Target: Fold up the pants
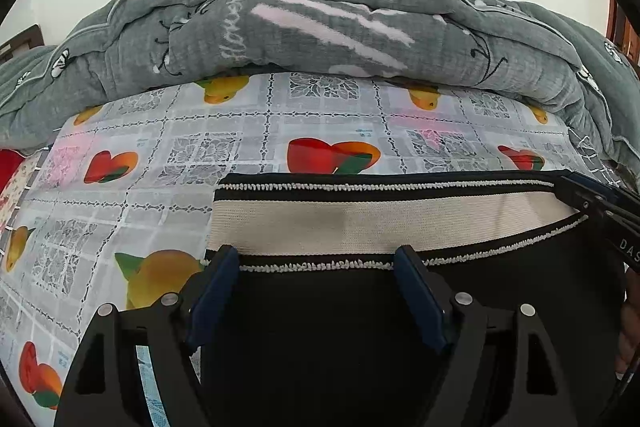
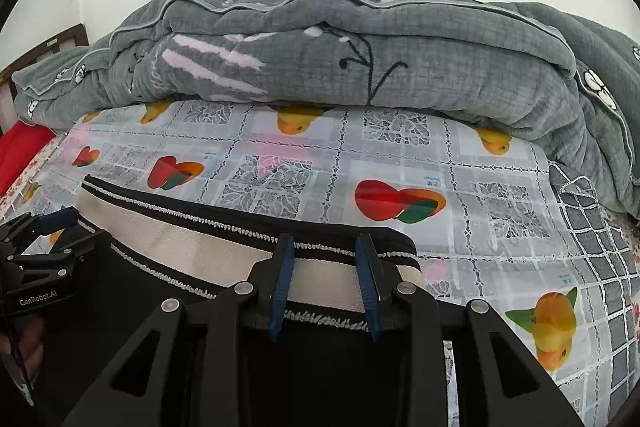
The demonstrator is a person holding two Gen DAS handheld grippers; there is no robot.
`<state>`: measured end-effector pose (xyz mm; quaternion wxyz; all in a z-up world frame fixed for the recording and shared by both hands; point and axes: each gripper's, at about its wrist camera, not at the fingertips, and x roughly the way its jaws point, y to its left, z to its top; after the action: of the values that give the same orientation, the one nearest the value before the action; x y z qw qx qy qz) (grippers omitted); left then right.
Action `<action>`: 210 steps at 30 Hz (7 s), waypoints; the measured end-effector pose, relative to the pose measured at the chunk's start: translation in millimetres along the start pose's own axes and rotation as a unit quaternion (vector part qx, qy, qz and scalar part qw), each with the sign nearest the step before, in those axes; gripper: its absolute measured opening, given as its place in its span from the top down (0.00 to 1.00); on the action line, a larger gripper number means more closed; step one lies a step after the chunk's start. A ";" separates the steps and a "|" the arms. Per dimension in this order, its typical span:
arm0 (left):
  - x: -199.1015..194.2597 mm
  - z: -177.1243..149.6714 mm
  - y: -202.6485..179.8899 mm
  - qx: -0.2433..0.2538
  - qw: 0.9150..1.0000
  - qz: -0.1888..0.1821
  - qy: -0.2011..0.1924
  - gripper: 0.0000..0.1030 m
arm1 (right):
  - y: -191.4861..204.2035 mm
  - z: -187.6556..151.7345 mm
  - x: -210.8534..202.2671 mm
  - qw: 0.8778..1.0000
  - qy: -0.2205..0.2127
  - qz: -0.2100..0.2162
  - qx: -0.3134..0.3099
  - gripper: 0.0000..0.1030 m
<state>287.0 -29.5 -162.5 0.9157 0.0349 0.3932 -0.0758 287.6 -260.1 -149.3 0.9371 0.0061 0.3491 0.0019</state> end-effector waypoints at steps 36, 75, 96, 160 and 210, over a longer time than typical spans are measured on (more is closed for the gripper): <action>5.1 4.3 4.8 -0.020 1.000 0.007 0.008 0.21 | -7.5 8.0 12.3 0.997 0.004 0.072 0.018 0.56; -162.1 -145.8 20.6 0.015 0.997 -0.005 0.077 0.21 | -45.4 -136.6 -133.6 0.996 0.075 0.044 0.007 0.51; -143.8 -162.4 69.7 -0.050 0.990 -0.125 0.046 0.82 | -22.8 -139.7 -120.7 0.993 0.081 0.032 0.076 0.56; -39.6 -28.5 87.3 -0.085 0.989 -0.090 0.080 0.59 | -27.3 -41.9 -43.1 0.991 0.056 0.089 0.077 0.64; -131.7 -120.6 100.6 -0.022 0.994 -0.069 0.088 0.42 | 24.2 -111.0 -129.5 0.997 0.038 0.001 -0.073 0.56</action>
<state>128.1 99.3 -149.6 0.8707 -0.0058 0.4752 -0.1266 117.1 -235.8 -148.2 0.9210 -0.0622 0.3836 0.0287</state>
